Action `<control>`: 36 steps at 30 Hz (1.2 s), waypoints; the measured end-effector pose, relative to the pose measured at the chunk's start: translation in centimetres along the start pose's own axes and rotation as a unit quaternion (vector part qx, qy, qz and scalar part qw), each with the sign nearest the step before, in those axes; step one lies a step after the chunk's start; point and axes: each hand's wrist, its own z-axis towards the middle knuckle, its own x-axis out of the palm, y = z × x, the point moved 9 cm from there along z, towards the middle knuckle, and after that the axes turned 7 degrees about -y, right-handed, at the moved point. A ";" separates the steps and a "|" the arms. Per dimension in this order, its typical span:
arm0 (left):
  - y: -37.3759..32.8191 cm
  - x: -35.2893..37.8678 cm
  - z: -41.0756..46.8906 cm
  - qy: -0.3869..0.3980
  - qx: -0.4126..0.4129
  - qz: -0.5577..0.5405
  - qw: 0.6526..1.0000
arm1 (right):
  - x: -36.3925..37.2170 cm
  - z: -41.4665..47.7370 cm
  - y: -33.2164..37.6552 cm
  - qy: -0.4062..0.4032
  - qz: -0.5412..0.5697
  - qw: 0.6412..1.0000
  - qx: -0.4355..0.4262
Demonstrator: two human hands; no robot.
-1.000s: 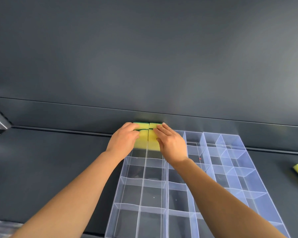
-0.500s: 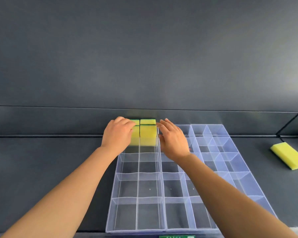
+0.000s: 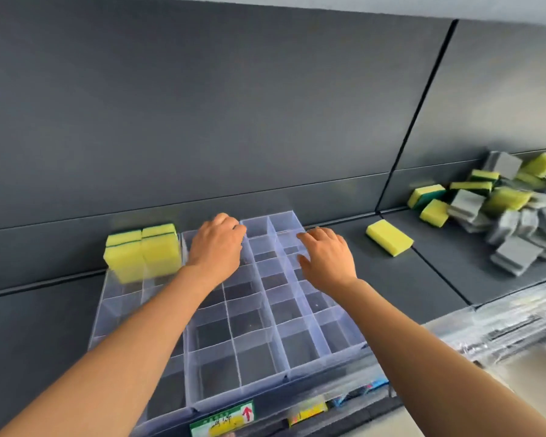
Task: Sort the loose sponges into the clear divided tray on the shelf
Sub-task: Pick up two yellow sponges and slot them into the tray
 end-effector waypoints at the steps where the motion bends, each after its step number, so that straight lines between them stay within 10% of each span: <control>1: -1.5 0.3 0.4 0.004 0.000 0.000 1.000 | -0.3 -0.5 -1.5 0.004 -0.009 1.000 0.008; 19: -28.0 6.4 9.2 0.060 0.042 -0.051 0.996 | -2.7 -6.9 -28.3 0.059 -0.061 0.991 0.101; 36: -30.8 17.5 19.8 0.291 -0.132 -0.160 0.934 | 3.2 3.5 -37.9 0.126 -0.030 0.992 0.007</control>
